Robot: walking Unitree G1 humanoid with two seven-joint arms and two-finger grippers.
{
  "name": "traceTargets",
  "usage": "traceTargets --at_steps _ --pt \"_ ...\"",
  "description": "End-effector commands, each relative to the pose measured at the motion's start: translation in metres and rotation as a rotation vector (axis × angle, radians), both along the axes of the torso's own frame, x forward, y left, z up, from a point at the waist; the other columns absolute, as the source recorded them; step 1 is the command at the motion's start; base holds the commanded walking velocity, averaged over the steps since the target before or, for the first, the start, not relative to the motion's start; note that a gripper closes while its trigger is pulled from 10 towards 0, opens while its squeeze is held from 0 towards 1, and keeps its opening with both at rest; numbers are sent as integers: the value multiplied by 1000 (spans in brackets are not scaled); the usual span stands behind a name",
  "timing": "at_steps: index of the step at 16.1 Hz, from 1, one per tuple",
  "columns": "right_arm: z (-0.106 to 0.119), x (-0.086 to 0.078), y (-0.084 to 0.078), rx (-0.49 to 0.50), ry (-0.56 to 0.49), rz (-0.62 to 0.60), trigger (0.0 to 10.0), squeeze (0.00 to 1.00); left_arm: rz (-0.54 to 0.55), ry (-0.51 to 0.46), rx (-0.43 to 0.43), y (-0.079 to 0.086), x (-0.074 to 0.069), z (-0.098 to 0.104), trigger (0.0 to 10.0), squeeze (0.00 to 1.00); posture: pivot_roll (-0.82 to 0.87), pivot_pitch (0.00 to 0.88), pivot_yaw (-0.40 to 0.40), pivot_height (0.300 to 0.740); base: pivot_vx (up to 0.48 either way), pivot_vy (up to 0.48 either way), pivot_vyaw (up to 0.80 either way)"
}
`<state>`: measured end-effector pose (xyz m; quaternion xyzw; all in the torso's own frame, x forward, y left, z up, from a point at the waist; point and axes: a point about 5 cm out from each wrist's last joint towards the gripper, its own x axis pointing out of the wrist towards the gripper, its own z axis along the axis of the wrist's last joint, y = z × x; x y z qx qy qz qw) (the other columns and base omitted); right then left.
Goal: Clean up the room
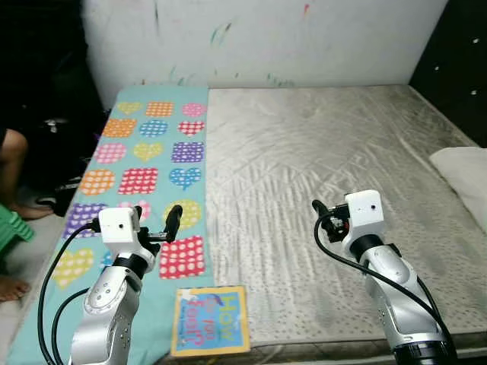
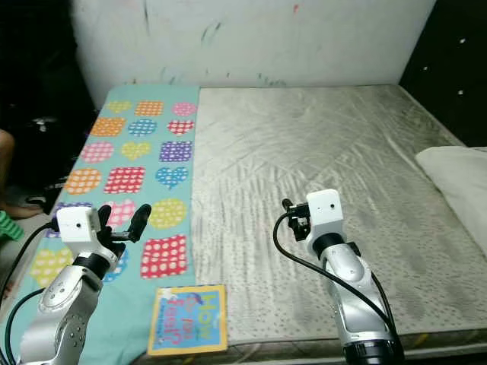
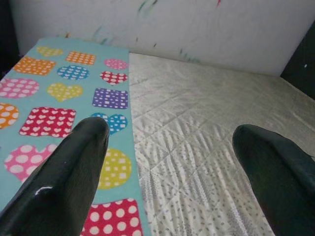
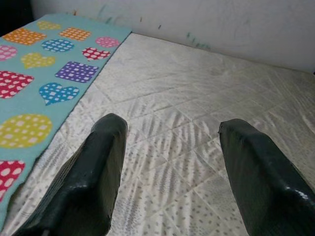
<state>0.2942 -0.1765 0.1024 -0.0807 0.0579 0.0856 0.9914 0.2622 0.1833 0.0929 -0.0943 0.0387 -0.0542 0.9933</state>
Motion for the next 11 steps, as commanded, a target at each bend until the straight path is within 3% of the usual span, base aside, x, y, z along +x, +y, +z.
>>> traceTargets --at_steps 1,6,11 --pt "2 1 -1 -1 -7 2 10000 0 11 18 20 2 1 -1 10000 0 -132 0 -11 740 0 0 0" --pt "1 5 2 5 2 15 10000 0 63 40 10 10 3 -5 10000 0 -124 0 -17 740 0 0 0" --pt "0 4 1 3 6 19 10000 0 48 37 7 8 3 -5 10000 0 -126 0 -15 740 0 480 0"
